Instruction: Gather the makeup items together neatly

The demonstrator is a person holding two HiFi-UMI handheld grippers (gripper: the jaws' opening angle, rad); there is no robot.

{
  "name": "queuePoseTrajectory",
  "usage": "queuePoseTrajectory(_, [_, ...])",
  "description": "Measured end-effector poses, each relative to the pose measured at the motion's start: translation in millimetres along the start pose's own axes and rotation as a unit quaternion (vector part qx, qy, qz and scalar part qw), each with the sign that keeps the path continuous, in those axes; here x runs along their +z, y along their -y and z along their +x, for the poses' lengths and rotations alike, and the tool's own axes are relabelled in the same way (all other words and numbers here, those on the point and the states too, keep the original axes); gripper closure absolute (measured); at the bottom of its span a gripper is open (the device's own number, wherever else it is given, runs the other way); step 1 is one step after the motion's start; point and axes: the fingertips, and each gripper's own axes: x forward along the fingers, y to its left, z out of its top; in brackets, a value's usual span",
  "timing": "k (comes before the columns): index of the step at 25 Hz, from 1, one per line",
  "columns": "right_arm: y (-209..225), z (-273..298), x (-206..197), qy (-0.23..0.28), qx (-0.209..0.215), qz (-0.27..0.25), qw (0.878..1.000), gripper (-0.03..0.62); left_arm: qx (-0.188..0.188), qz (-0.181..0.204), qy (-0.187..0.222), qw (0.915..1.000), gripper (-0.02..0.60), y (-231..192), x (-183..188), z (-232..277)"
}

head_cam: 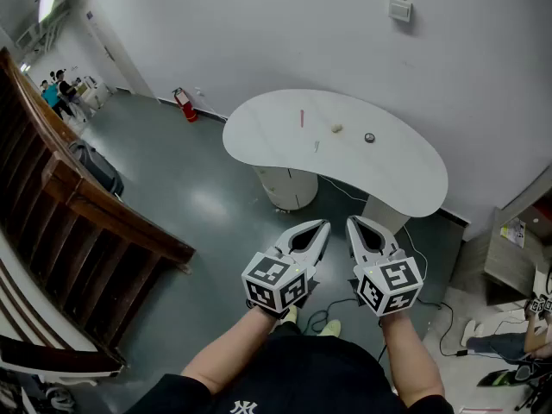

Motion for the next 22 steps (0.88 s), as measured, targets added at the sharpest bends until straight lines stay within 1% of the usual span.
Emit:
queuePoseTrajectory(8, [-1.0,-5.7,-0.5,0.001,0.001,-0.002,1.0,0.582,0.003,0.003,0.005,1.0,0.574,5.5,1.4,-1.6])
queuePoseTrajectory(13, [-2.0,-13.7,-0.5,0.011,0.006,0.024,1.0,0.582,0.004,0.002,0.001,1.0,0.574,9.7,-2.3,-5.5])
queuePoseTrajectory(18, [16.0,-29.2,-4.3,0.022,-0.003,0.046,0.999,0.58,0.026,-0.002,-0.003,0.9996,0.572,3.7,-10.1,-8.6])
queuePoseTrajectory(22, [27.2,-32.8,-3.9,0.032,0.0,0.058,0.998,0.58,0.043,-0.002,-0.003,0.9991,0.574,-1.1,-12.0,-6.4])
